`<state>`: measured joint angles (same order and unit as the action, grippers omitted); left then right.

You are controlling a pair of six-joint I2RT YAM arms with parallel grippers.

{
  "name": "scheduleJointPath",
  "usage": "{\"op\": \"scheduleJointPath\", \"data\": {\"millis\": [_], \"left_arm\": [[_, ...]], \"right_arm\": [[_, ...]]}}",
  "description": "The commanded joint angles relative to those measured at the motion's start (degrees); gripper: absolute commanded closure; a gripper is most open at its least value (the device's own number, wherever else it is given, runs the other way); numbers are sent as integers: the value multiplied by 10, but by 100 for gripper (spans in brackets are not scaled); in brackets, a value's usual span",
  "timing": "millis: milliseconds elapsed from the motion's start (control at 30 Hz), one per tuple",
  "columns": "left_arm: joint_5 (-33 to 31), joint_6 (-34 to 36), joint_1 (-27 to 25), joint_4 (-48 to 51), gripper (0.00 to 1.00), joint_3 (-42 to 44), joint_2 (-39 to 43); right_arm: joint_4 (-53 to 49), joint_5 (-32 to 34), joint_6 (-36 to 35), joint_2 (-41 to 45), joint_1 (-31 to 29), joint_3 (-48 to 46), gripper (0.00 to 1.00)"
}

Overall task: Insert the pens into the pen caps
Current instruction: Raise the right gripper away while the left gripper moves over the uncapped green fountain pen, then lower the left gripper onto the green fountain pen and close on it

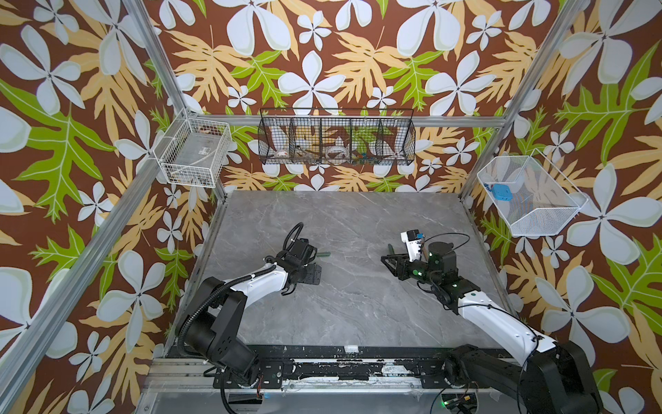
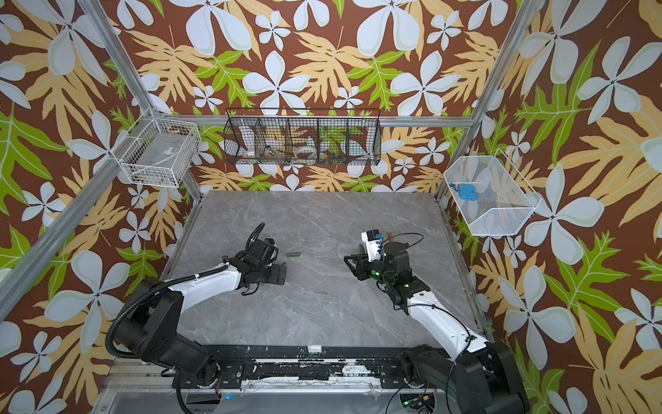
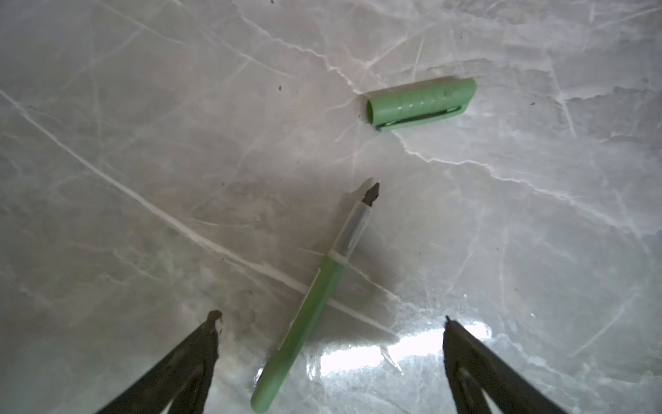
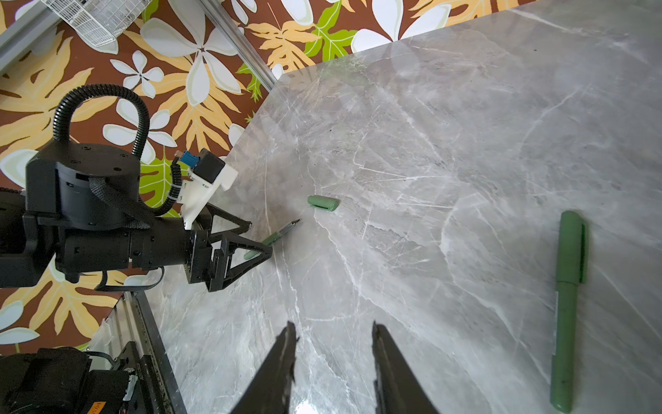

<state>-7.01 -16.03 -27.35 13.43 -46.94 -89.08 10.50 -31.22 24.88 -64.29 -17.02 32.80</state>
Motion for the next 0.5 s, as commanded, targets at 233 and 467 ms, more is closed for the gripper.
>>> {"op": "scheduleJointPath", "data": {"millis": [233,467], "left_arm": [[36,4,4,17,6,-15,-32],[29,-1,4,30,9,-22,-50]], "right_arm": [[14,3,5,-4,0,0,64],[13,5,2,-5,0,-4,64]]}}
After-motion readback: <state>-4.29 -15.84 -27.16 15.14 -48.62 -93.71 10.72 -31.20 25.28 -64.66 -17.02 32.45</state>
